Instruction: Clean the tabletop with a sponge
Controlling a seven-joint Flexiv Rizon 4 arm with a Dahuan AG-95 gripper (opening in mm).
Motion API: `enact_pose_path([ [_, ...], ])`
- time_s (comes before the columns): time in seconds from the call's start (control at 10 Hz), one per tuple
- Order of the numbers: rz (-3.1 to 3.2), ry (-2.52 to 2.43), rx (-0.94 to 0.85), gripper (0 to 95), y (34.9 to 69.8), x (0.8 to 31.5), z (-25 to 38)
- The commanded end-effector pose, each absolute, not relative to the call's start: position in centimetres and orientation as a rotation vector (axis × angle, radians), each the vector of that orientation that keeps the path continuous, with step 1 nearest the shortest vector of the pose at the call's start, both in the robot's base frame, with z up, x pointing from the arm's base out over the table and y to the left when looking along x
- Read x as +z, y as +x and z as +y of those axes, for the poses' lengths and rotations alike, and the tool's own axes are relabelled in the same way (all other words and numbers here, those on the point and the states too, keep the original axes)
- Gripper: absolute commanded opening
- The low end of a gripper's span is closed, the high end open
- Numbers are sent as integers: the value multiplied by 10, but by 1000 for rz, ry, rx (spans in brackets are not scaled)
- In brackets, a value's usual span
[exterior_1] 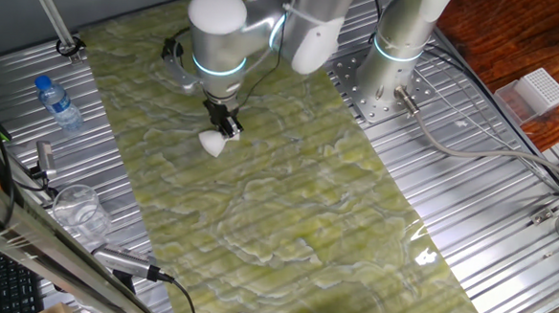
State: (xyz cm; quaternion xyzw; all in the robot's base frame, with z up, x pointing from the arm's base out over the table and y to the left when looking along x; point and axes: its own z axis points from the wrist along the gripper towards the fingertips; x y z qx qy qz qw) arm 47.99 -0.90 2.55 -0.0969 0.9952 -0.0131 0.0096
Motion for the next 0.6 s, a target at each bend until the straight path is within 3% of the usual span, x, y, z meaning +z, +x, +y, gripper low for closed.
enact_pose_path([
  [0.1, 3102, -309, -37, 0, 487, 20, -12],
  [0.6, 3105, -273, 47, 0, 494, 18, -10],
])
